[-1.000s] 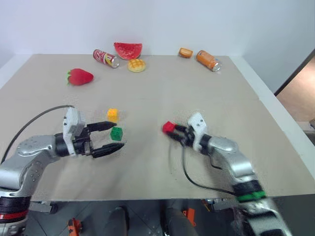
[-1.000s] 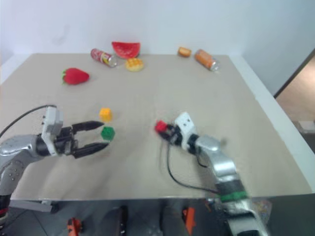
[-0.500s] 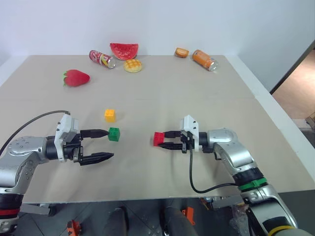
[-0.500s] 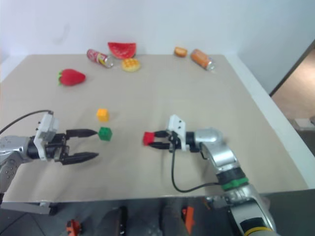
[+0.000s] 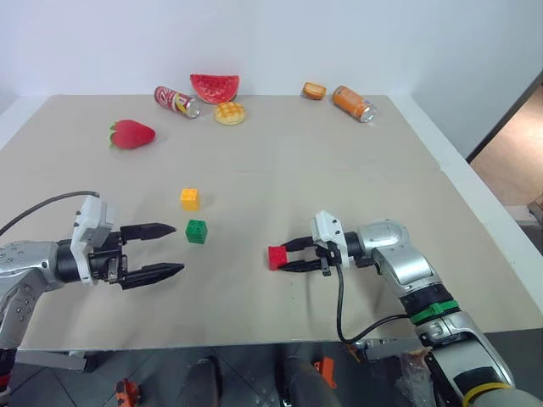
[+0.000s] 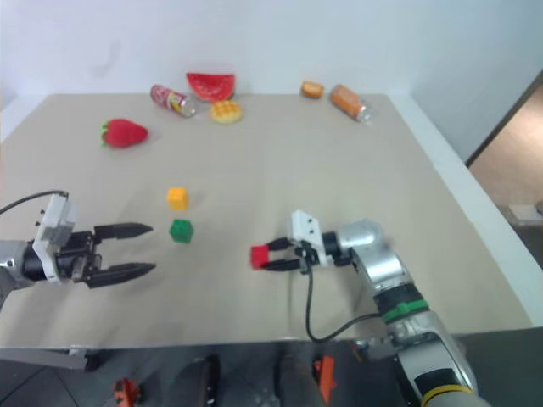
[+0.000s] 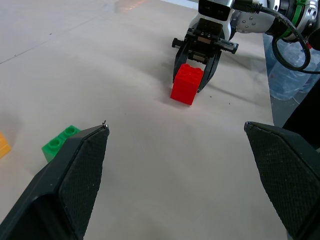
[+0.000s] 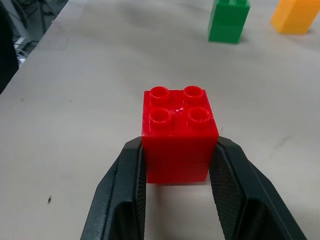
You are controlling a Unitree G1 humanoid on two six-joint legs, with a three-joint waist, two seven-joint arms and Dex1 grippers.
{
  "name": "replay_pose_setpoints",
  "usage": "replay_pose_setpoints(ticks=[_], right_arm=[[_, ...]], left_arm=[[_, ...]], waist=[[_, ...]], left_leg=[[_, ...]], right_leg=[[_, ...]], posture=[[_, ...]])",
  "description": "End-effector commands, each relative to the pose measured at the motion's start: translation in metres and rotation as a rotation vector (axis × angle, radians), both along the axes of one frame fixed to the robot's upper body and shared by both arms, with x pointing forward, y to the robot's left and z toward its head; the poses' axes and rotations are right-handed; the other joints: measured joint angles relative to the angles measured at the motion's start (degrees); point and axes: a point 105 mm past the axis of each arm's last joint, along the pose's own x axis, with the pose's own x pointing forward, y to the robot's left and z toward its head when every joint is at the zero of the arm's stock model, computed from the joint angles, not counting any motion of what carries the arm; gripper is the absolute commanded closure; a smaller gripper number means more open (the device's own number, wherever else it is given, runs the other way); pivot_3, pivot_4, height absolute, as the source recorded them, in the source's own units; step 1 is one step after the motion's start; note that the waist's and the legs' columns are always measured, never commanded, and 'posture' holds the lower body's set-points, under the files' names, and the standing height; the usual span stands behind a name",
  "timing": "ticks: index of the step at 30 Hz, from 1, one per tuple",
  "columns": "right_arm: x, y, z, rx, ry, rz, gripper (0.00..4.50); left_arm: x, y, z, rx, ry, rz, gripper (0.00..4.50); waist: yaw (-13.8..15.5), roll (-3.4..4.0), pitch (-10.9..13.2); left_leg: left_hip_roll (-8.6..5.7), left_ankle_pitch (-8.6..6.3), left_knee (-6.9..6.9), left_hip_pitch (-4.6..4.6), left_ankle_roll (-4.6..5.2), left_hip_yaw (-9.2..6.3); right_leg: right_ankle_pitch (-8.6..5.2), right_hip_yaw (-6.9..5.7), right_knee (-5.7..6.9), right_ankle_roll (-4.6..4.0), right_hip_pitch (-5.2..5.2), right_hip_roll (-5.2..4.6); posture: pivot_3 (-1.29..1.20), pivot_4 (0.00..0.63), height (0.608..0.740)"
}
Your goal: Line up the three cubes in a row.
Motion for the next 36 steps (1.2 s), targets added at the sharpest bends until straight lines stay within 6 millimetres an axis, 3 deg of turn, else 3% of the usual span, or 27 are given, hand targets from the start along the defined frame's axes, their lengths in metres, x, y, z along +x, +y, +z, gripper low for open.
replay_pose_setpoints(ticks=[1,15,17,21,32,36], right_arm=[[0.005,-0.007,0.011,-0.009,-0.045,0.015,3.3],[0.016,-0.004,0.005,-0.013,-0.067,-0.015,3.3],[0.02,-0.004,0.005,-0.01,-0.067,-0.034,2.25],[0.023,-0.008,0.004,-0.018,-0.067,-0.062,0.97],[0.019,-0.039,0.01,-0.111,-0.055,-0.066,0.97],[0.012,-0.063,0.024,-0.179,-0.108,-0.055,0.97]], left_arm=[[-0.005,-0.002,0.011,0.001,-0.046,0.003,0.0],[-0.009,0.0,0.009,-0.011,-0.044,0.026,0.0],[-0.009,-0.001,0.008,-0.016,-0.045,0.029,0.0],[-0.008,-0.005,0.007,-0.033,-0.047,0.03,0.0],[-0.002,-0.009,0.001,-0.057,-0.04,0.029,0.0],[-0.001,-0.001,-0.021,0.028,0.01,0.101,0.0]], waist=[[0.0,0.0,0.0],[0.0,0.0,0.0],[-0.1,0.0,0.0],[-0.1,0.0,0.0],[0.0,0.01,0.0],[0.1,0.02,0.0]], left_leg=[[0.0,0.0,0.0,0.0,0.0,0.01],[0.0,0.0,0.01,0.03,0.0,0.0],[0.01,0.0,0.01,0.07,0.0,0.0],[0.0,0.0,0.01,0.08,0.0,0.0],[-0.01,0.0,0.03,0.08,-0.01,0.02],[-0.03,-0.01,0.02,0.07,-0.02,0.06]], right_leg=[[0.0,0.0,0.0,0.0,0.0,-0.01],[0.01,-0.01,0.0,-0.01,0.02,0.0],[0.02,-0.01,0.0,-0.03,0.03,0.01],[0.06,-0.01,0.01,-0.06,0.03,0.01],[0.03,0.01,0.01,-0.04,0.05,-0.01],[0.02,0.03,0.01,-0.03,0.03,-0.05]], posture=[[0.0,0.15,0.74],[0.0,0.15,0.74],[0.0,0.15,0.74],[0.0,0.15,0.74],[0.0,0.15,0.74],[0.0,0.15,0.74]])
